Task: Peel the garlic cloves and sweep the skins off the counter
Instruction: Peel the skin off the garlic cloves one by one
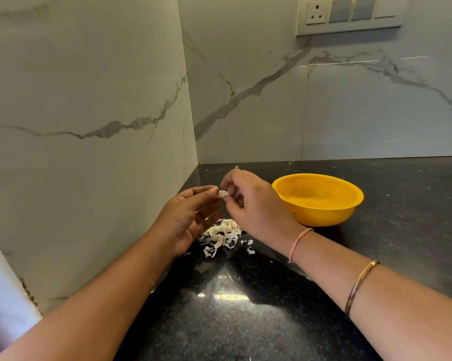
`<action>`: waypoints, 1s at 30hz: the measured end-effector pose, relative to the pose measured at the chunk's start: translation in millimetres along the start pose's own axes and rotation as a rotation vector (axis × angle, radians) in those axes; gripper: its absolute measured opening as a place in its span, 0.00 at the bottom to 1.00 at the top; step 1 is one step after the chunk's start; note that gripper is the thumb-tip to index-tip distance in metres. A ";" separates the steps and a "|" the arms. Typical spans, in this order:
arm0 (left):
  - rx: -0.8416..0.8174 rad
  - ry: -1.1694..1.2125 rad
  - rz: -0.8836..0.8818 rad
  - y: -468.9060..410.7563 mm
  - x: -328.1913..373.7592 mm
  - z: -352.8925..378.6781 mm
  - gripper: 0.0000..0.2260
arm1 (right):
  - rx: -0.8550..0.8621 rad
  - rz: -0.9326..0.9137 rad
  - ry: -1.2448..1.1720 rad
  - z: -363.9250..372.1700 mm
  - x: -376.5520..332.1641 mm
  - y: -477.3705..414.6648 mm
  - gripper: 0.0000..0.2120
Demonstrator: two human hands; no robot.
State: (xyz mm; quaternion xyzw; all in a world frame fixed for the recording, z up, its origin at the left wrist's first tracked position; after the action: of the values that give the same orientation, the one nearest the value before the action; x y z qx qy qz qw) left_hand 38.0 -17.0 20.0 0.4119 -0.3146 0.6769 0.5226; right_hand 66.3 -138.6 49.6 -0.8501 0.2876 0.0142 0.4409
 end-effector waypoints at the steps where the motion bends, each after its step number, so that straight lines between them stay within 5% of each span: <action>1: 0.002 -0.022 0.006 -0.4 -0.3 -0.4 0.04 | 0.004 -0.001 0.002 -0.1 0.5 0.0 0.07; 30: -0.058 -0.243 0.174 3.7 3.7 4.6 0.08 | -0.007 0.271 -0.391 -3.0 12.8 -1.7 0.14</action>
State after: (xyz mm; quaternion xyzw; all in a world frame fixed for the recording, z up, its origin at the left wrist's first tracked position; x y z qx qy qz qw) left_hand 35.0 -20.2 25.5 0.4465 -0.4295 0.6556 0.4317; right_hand 77.2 -146.1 49.2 -0.7864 0.3082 0.2387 0.4791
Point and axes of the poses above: each hand's wrist, its own y-axis away from the middle knuckle, its own z-axis out of the palm, x = y × z, the point moved 5 cm from there along -y, towards the middle knuckle, and after that the axes turned 6 degrees about y, right-handed, at the moved point
